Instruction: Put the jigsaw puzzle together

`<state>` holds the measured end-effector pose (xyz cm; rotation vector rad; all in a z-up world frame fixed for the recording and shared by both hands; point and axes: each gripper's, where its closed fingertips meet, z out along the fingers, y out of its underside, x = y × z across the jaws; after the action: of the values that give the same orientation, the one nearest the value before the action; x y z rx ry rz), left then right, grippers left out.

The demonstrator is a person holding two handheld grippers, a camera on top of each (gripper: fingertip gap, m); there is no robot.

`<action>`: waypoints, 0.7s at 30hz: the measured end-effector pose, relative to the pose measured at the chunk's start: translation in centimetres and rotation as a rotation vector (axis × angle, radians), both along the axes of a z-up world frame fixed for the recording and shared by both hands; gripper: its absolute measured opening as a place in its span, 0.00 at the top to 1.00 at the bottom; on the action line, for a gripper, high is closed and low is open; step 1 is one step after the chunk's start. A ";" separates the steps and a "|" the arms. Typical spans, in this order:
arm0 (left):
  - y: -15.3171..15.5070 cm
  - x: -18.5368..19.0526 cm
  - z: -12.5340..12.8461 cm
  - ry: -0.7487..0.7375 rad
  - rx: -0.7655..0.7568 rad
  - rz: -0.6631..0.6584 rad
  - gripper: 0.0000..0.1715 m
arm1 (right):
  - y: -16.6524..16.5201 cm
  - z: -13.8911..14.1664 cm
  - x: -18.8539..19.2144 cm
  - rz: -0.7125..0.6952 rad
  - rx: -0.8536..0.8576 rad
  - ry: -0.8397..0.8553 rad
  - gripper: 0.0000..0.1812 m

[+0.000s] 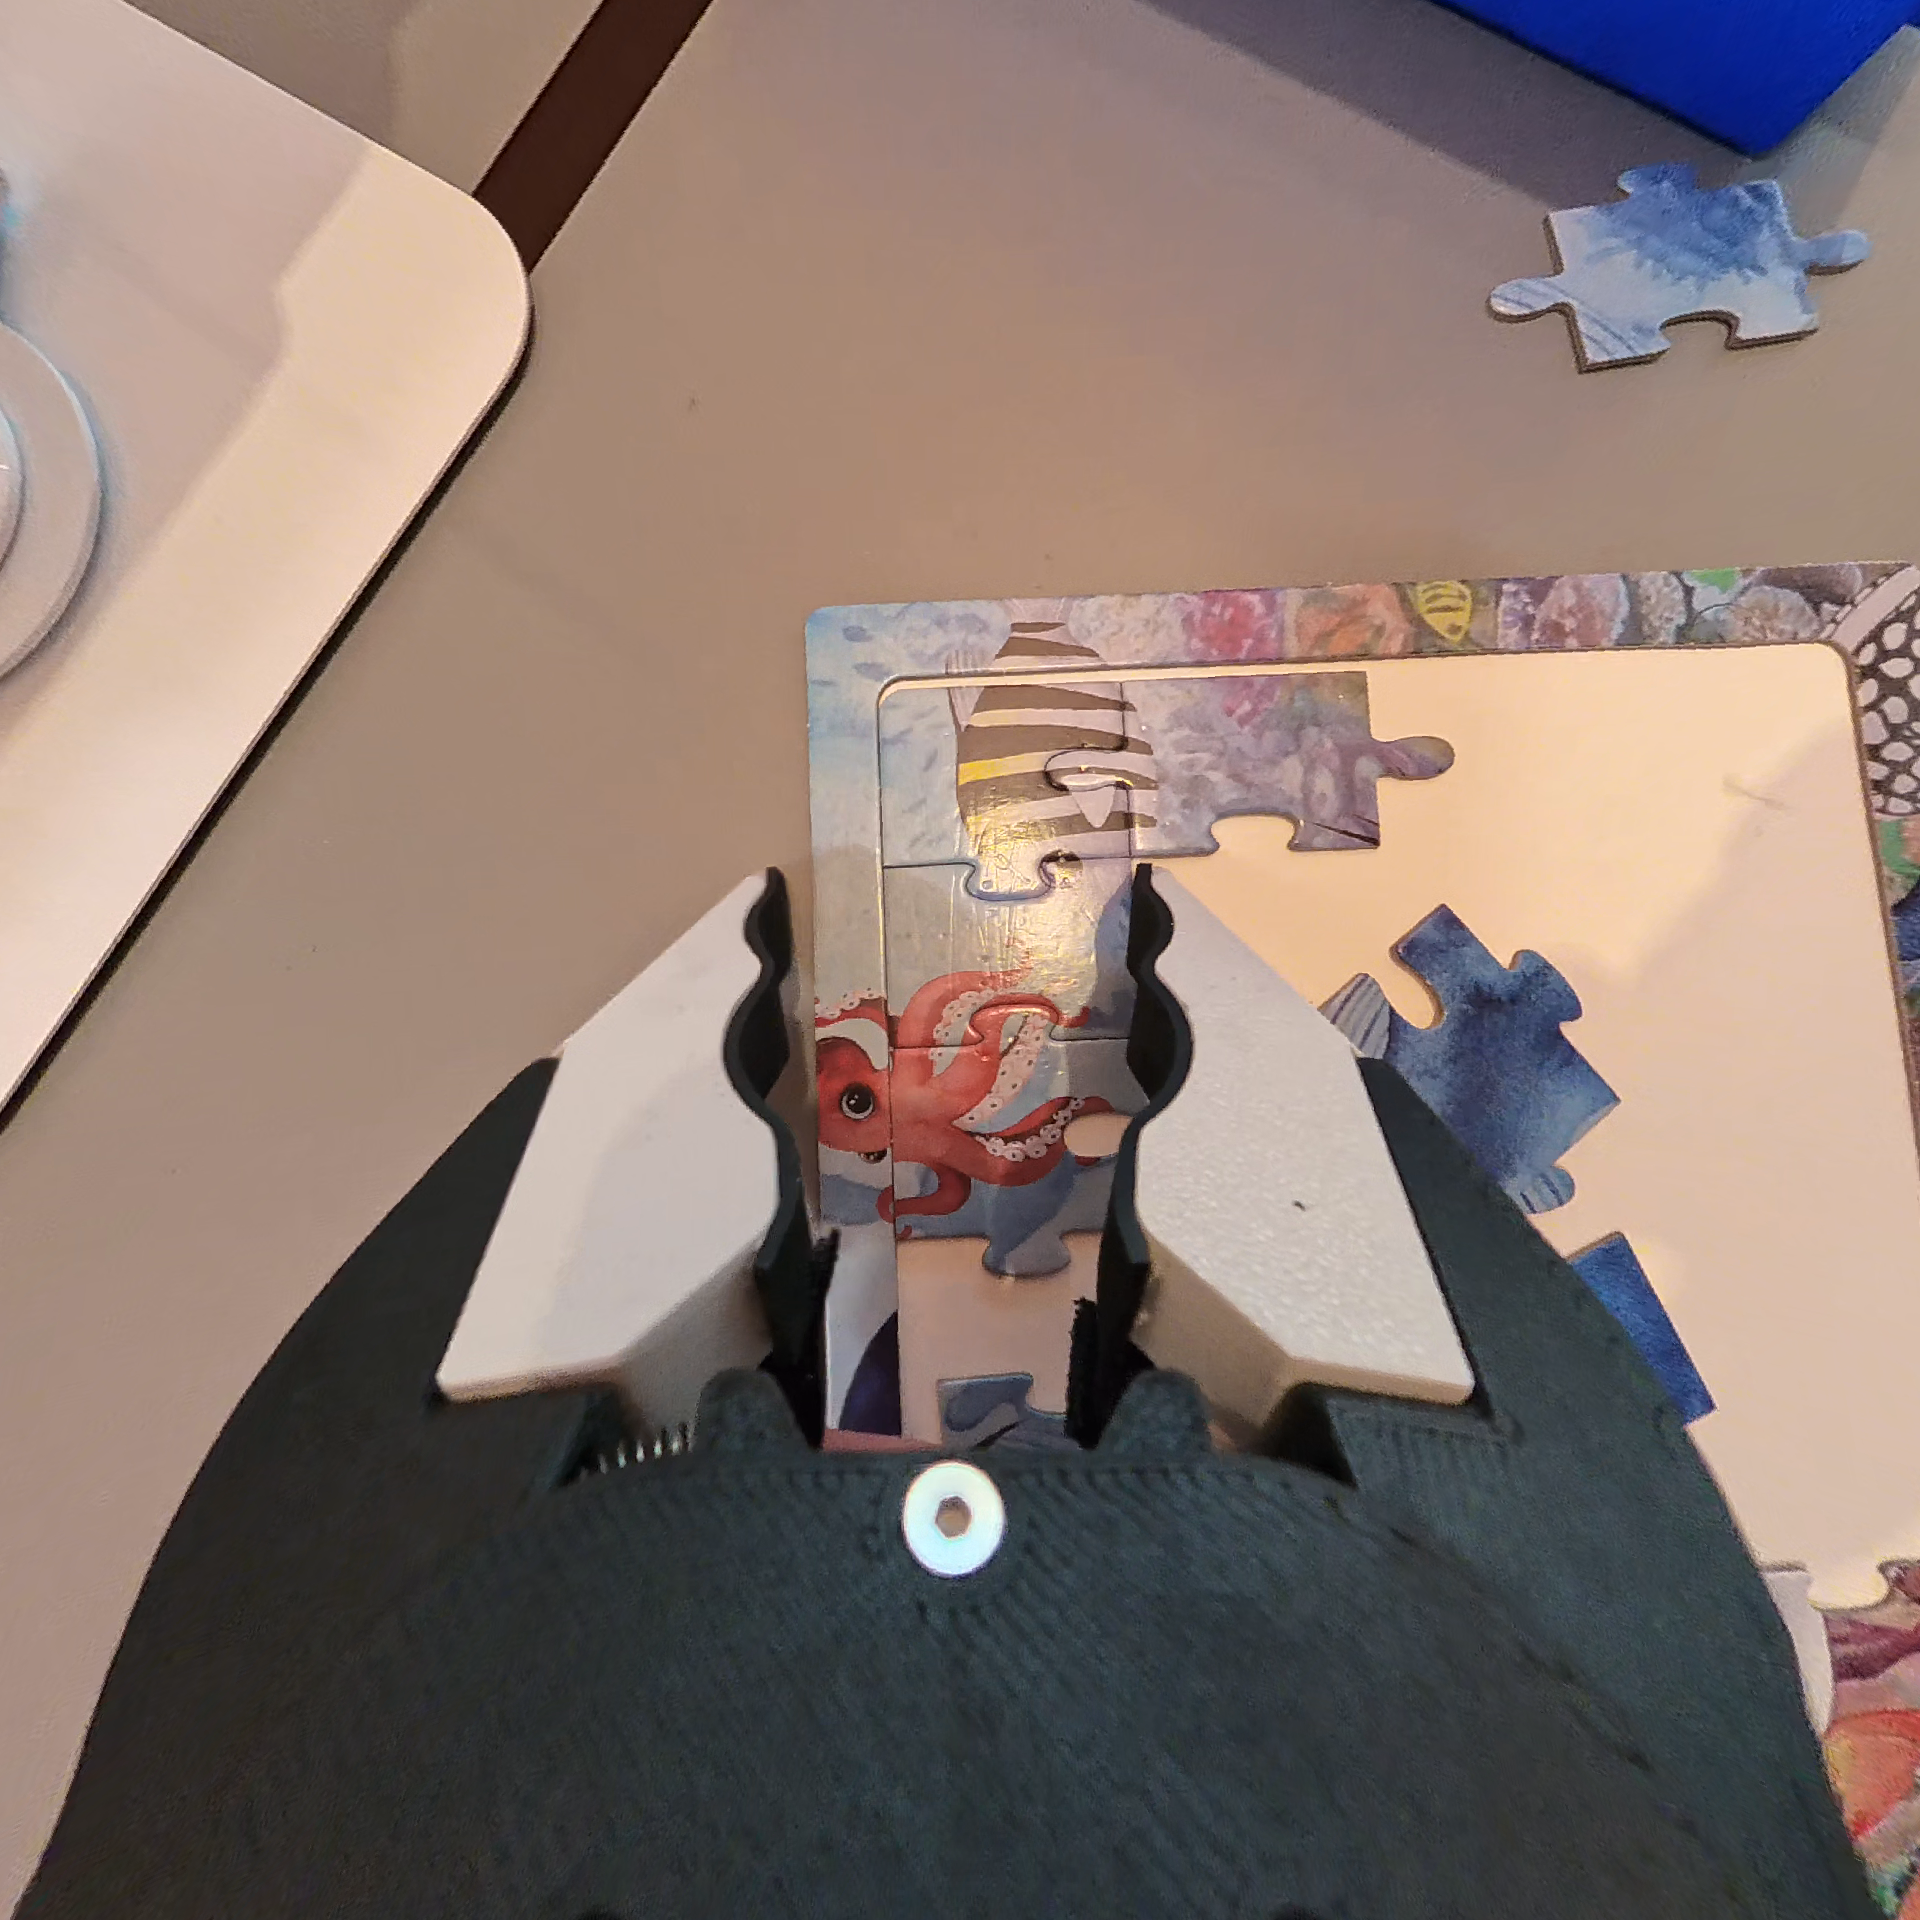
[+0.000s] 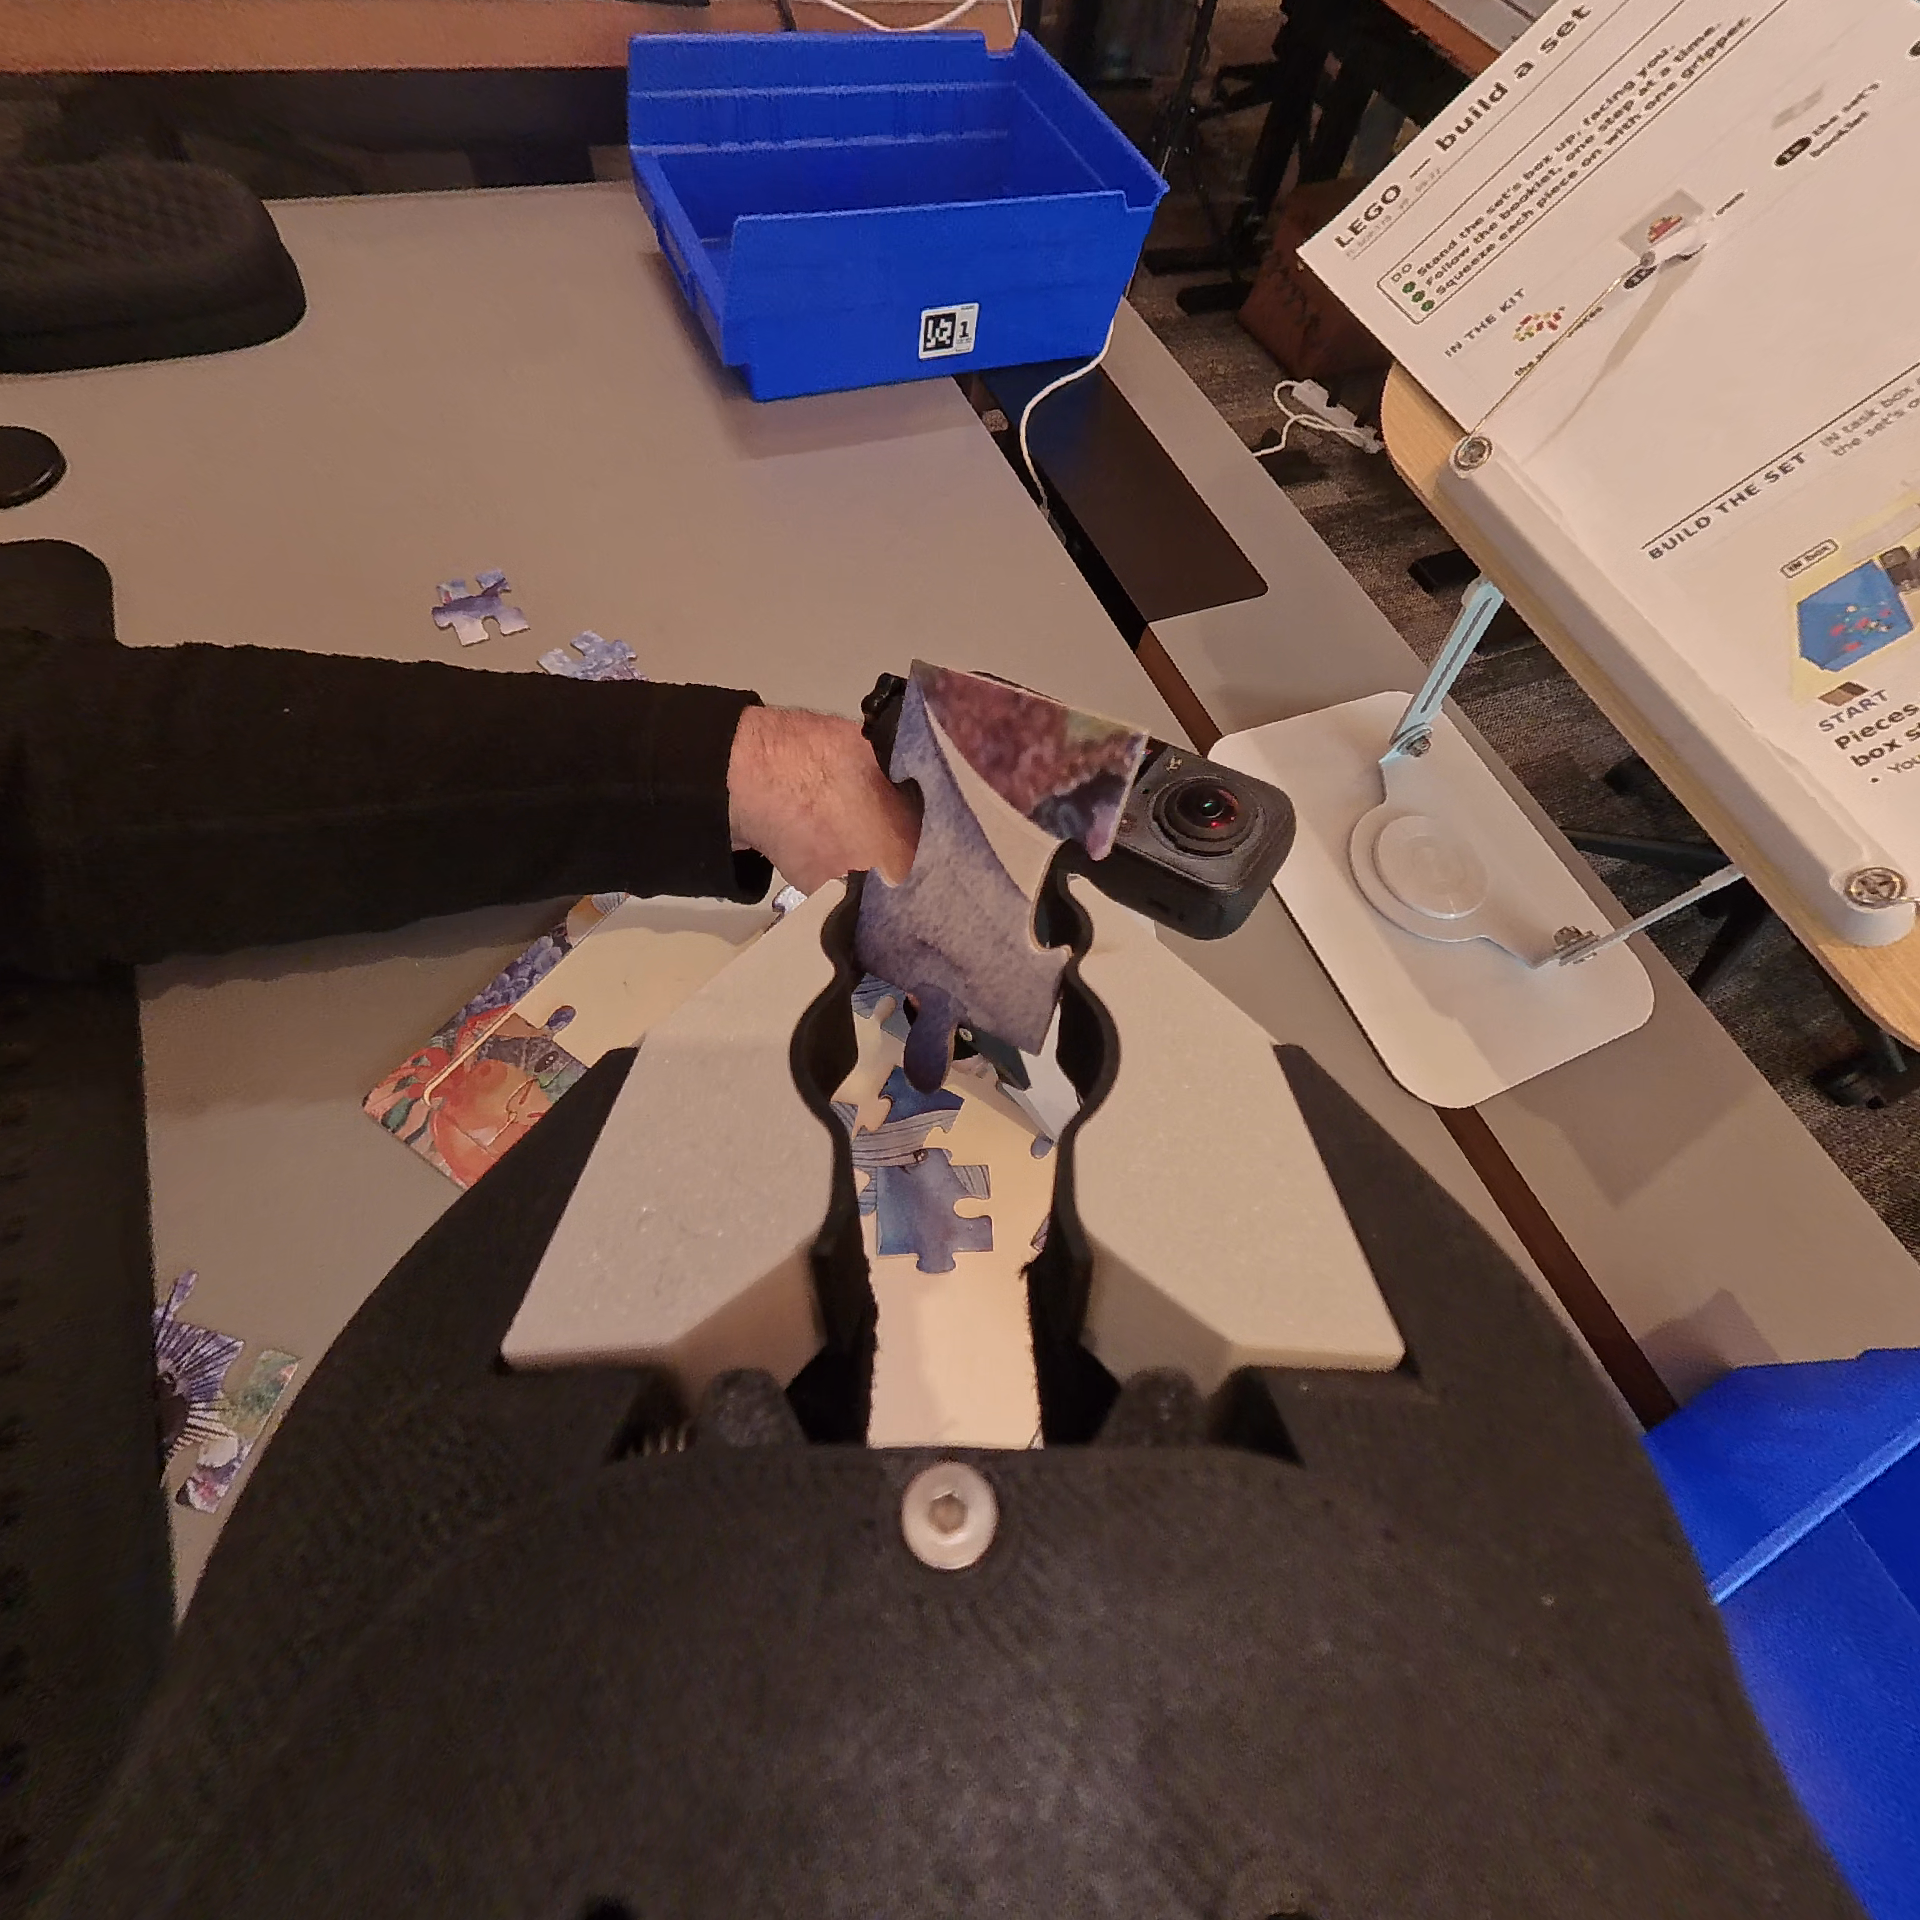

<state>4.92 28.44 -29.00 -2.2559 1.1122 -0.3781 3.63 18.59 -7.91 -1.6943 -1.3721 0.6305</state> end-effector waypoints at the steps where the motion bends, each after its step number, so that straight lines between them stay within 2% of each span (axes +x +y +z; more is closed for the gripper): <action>1: -0.1 0.1 0.0 0.000 0.000 -0.006 0.64 | 0.0 0.0 0.0 -0.001 -0.001 0.001 0.82; 8: -1.8 0.3 0.0 0.013 -0.017 -0.053 0.66 | 1.1 -0.9 0.8 -0.040 -0.024 -0.021 0.82; 12: -3.3 0.2 0.0 0.031 -0.029 -0.083 0.66 | 3.5 -4.9 2.9 -0.134 -0.097 -0.161 0.82; 15: -4.1 0.0 0.0 0.039 -0.037 -0.100 0.66 | 4.0 -8.4 4.2 -0.157 -0.182 -0.290 0.82; 21: -5.1 -0.3 0.0 0.062 -0.053 -0.133 0.66 | 4.8 -12.8 6.0 -0.210 -0.230 -0.479 0.82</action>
<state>4.63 23.30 -28.98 -2.2592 1.3029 -0.3981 9.59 23.38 -20.71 -2.2444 -1.4529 0.2763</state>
